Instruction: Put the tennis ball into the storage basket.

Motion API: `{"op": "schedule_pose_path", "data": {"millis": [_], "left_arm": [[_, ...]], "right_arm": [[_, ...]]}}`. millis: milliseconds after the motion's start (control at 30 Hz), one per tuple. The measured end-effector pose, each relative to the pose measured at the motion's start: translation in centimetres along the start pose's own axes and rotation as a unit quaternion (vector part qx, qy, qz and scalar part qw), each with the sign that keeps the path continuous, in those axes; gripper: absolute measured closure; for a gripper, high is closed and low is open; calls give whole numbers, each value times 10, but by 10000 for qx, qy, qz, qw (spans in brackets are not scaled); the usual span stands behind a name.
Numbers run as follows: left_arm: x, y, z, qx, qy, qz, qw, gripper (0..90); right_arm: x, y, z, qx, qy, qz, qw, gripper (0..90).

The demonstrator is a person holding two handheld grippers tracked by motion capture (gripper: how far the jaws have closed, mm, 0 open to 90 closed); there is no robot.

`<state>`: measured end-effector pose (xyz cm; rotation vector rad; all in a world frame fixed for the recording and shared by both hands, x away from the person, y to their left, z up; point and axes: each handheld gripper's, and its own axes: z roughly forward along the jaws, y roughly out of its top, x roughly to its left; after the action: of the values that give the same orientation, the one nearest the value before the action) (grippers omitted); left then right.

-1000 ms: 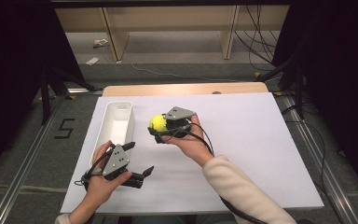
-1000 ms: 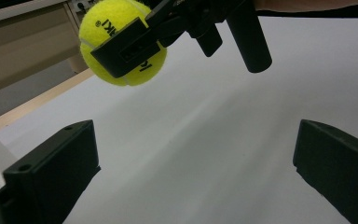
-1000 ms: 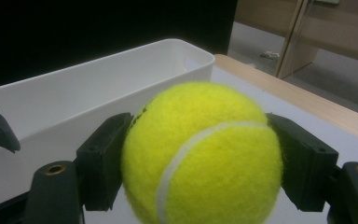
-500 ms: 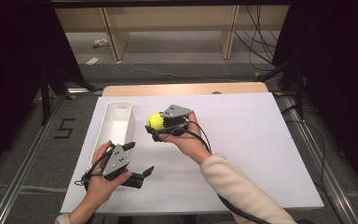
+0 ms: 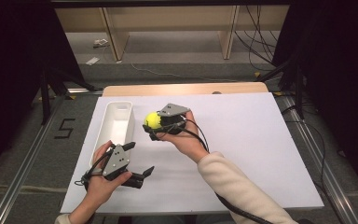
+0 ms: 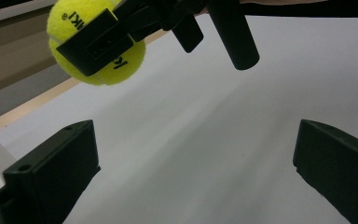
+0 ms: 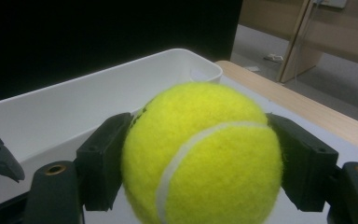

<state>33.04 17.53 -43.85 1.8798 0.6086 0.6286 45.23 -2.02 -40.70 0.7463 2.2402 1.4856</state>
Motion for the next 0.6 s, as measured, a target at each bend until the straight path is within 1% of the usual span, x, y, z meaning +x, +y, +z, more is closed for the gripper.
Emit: {"op": "schedule_pose_path", "data": {"millis": [233,600], "left_arm": [[-1,0,0,14,-40,-38,10000,0],[-1,0,0,27,-55,-42,10000,0]], "right_arm": [[3,3,4,-7,26,-22,10000,270],[5,6,7,28,66,-44,10000,270]]}}
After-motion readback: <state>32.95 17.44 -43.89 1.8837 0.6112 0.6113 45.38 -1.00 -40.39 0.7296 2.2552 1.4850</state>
